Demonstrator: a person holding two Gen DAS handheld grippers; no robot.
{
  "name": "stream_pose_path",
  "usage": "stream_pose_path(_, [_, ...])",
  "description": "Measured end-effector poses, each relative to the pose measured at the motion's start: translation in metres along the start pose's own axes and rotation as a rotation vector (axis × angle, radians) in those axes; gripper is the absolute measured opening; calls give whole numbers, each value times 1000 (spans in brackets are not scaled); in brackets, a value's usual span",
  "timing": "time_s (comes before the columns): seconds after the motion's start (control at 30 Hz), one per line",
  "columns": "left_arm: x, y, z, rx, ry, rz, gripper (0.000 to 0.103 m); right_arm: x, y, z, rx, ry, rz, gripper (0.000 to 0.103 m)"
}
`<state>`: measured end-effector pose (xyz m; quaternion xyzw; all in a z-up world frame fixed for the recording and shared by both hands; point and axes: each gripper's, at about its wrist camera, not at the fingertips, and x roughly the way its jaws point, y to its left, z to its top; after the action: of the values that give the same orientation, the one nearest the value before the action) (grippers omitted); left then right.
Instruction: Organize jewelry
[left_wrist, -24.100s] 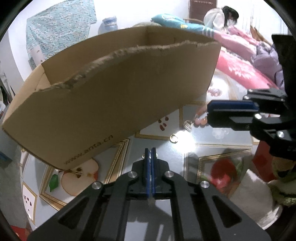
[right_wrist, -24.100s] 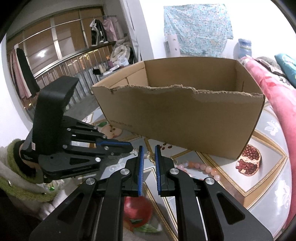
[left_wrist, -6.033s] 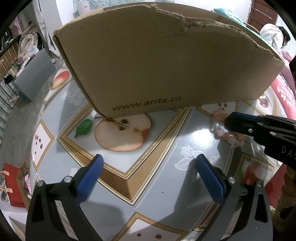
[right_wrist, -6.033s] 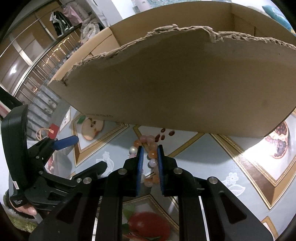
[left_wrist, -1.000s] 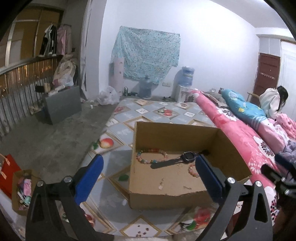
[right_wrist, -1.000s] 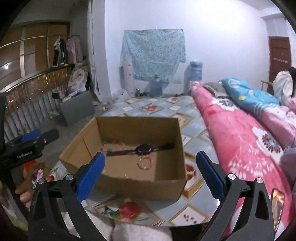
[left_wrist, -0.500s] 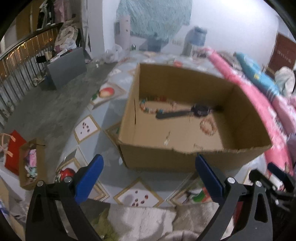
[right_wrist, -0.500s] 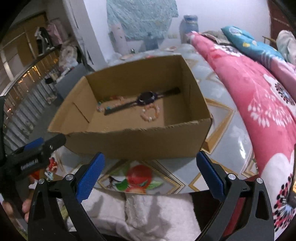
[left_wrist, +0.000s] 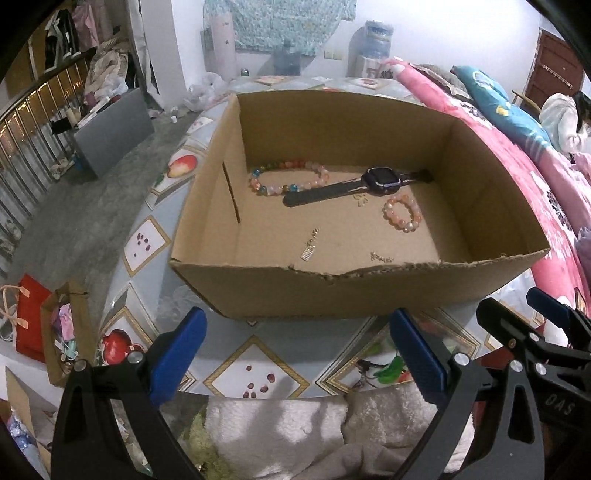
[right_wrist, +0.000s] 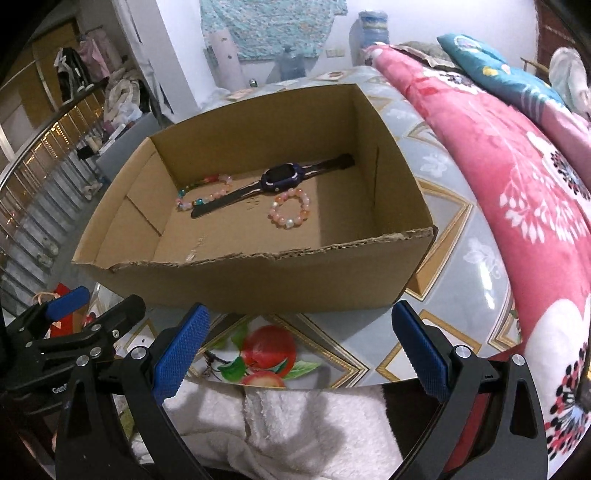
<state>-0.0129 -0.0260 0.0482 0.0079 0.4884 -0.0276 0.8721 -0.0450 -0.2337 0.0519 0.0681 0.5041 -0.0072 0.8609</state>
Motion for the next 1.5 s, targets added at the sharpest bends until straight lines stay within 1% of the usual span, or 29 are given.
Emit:
stream_pose_path(0.2, [1, -1, 2, 1, 7, 7, 97, 8, -2, 2, 1, 17, -9, 95])
stream_pose_path(0.5, [3, -2, 2, 0, 9, 7, 97, 6, 0, 4, -33, 1, -44, 95])
stream_pose_path(1.5, [8, 0, 3, -7, 18, 17, 97, 11, 0, 7, -44, 15, -55, 95])
